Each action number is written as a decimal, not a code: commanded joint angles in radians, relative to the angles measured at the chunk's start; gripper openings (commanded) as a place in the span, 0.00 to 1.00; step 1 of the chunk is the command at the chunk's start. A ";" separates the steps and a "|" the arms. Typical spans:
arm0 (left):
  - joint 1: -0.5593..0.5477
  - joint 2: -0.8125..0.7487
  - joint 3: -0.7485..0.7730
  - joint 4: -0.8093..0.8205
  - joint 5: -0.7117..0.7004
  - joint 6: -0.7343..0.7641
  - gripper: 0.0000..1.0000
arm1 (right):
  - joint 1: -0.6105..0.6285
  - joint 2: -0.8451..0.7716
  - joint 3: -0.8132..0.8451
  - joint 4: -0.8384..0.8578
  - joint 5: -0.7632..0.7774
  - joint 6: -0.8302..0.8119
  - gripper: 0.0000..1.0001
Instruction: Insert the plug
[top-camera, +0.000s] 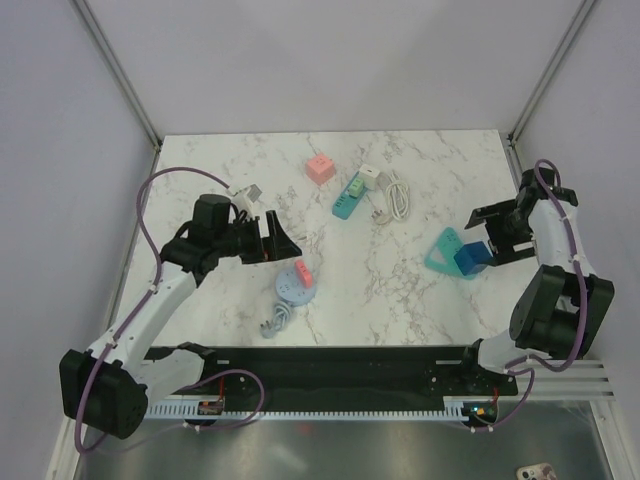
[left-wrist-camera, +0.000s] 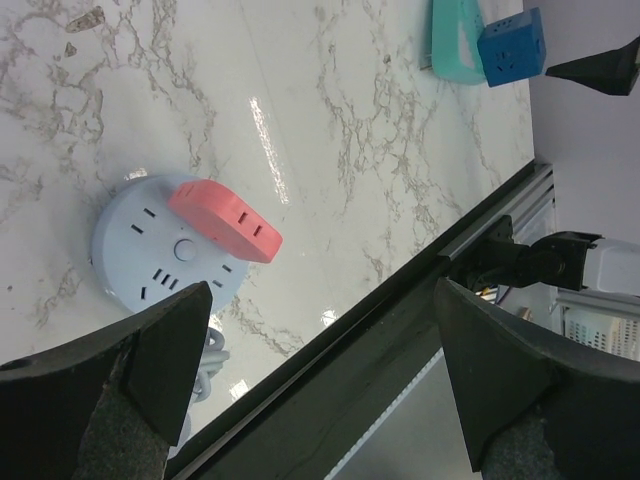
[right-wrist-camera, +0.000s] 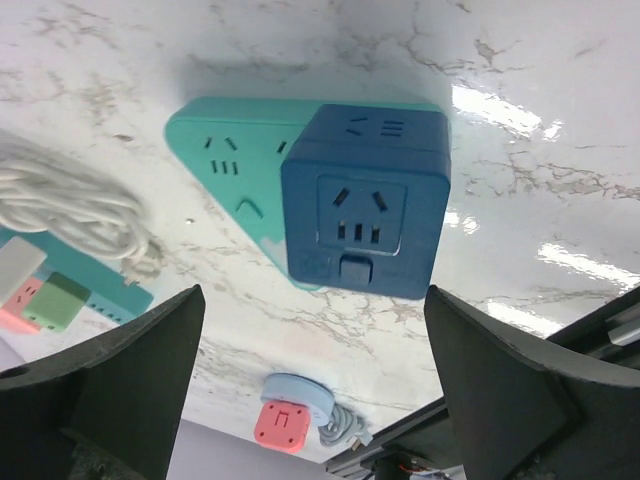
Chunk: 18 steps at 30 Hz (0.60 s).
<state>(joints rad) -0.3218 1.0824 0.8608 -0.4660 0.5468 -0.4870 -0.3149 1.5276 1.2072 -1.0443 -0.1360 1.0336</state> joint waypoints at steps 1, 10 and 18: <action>0.003 -0.044 0.049 -0.029 -0.047 0.064 1.00 | 0.002 -0.063 0.069 -0.060 -0.020 -0.010 0.98; 0.003 -0.049 0.135 -0.059 -0.014 0.025 1.00 | 0.031 -0.188 0.044 -0.013 -0.140 -0.052 0.98; 0.004 0.233 0.398 -0.034 -0.163 0.010 0.95 | 0.273 -0.133 0.238 0.096 -0.018 -0.259 0.98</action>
<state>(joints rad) -0.3218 1.2095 1.1389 -0.5293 0.4599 -0.4808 -0.1188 1.3659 1.3708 -1.0210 -0.2050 0.8799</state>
